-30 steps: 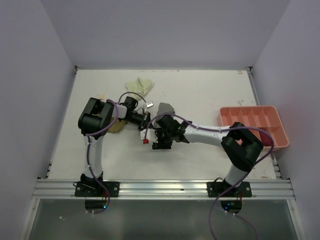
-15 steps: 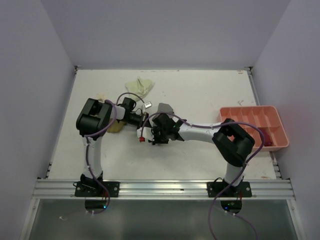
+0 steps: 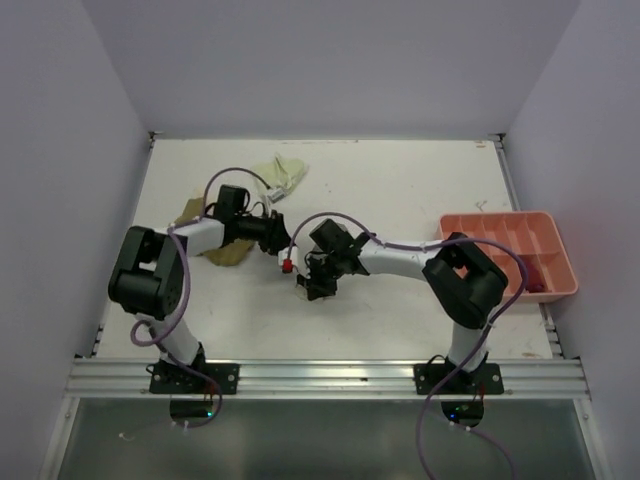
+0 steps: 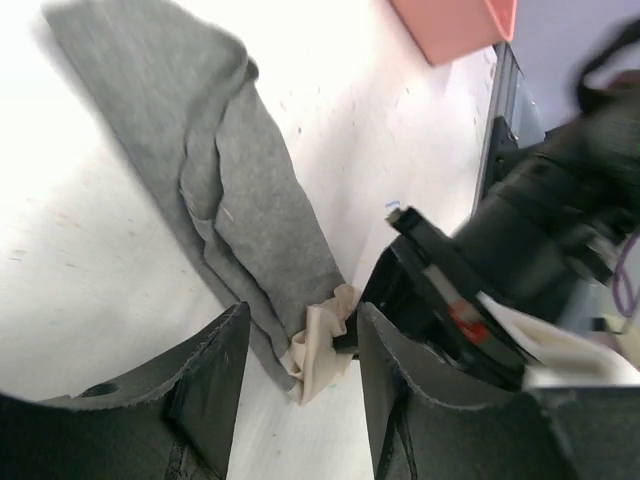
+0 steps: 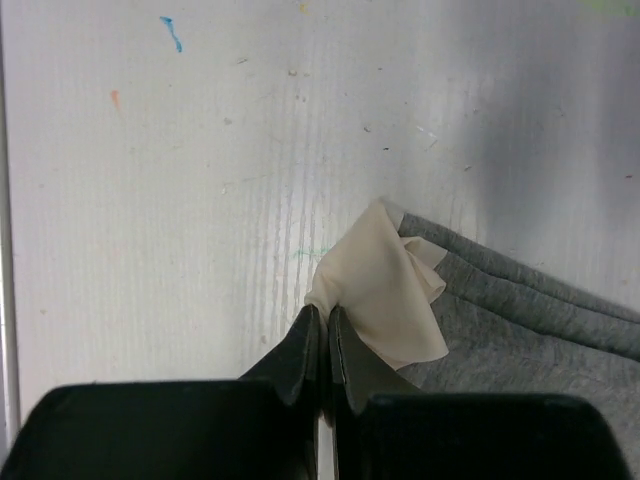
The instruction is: Roll the underwear
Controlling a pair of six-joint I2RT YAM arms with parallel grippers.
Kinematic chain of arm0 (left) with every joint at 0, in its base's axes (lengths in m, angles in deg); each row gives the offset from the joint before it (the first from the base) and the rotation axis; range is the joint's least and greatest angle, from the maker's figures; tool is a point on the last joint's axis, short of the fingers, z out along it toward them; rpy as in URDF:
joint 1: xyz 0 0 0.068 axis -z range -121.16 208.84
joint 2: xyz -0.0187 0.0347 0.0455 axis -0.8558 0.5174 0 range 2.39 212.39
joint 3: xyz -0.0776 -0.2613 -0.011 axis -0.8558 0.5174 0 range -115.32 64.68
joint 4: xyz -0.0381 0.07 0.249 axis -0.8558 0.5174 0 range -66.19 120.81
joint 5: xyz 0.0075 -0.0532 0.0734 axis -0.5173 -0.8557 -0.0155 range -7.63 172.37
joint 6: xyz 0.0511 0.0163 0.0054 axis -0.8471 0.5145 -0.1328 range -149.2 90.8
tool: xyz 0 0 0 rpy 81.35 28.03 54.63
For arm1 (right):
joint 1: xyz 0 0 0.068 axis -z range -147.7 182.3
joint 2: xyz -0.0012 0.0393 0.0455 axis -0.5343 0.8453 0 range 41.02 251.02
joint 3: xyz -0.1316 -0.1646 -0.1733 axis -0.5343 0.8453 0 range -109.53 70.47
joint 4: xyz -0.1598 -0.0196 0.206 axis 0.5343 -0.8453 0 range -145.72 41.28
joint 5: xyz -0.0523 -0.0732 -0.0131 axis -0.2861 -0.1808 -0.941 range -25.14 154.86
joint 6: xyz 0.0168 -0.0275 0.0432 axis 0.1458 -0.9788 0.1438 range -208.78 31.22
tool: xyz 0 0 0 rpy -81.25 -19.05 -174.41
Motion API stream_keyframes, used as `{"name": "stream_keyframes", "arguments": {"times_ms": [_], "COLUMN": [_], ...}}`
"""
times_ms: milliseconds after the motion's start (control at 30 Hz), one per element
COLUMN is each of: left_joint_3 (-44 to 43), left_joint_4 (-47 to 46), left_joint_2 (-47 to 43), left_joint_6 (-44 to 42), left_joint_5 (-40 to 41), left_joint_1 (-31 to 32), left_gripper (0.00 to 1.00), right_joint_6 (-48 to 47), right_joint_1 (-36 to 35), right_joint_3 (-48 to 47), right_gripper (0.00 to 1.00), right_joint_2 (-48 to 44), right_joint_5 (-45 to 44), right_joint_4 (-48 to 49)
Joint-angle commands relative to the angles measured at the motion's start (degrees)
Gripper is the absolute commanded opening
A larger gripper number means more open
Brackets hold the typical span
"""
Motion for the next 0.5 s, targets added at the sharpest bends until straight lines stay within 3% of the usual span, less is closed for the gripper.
{"name": "stream_keyframes", "arguments": {"times_ms": [0, 67, 100, 167, 200, 267, 300, 400, 467], "left_joint_3": [1.9, 2.2, 3.3, 5.5, 6.5, 10.2, 11.6, 20.0, 27.1], "left_joint_4": [-5.8, 0.7, 3.5, 10.4, 13.1, 20.8, 22.8, 21.4, 11.6], "left_joint_2": [-8.7, -13.3, -14.9, -20.0, -21.5, -26.1, -27.9, -35.9, -41.8], "left_joint_6": [-5.5, -14.9, -26.5, -37.2, -48.9, -60.3, -70.9, -80.2, -79.8], "left_joint_5": [2.8, 2.2, 2.6, 3.5, 3.6, 4.6, 5.2, 9.9, 14.5], "left_joint_1": [-3.8, -4.7, -4.7, -4.7, -4.7, -4.5, -3.5, 2.0, 6.3], "left_gripper": [0.51, 0.51, 0.51, 0.51, 0.5, 0.5, 0.5, 0.49, 0.48], "right_joint_6": [6.2, 8.4, 9.1, 11.0, 11.4, 13.2, 13.5, 13.0, 12.4], "right_joint_1": [3.2, 5.1, 6.6, 8.0, 8.9, 9.7, 10.0, 10.1, 10.2], "right_joint_3": [0.8, -0.6, -0.9, -1.3, -1.3, -1.3, -1.4, -1.6, -2.1], "right_gripper": [0.0, 0.0, 0.0, 0.0, 0.0, 0.0, 0.0, 0.0, 0.0], "right_joint_2": [2.8, 4.2, 5.4, 6.1, 6.7, 8.2, 8.7, 10.2, 11.0], "right_joint_5": [10.2, 15.2, 16.5, 20.1, 21.5, 24.8, 25.5, 28.1, 28.7], "right_joint_4": [-2.7, -3.4, -3.4, -3.2, -2.7, -1.8, -1.9, -1.7, -1.9]}}
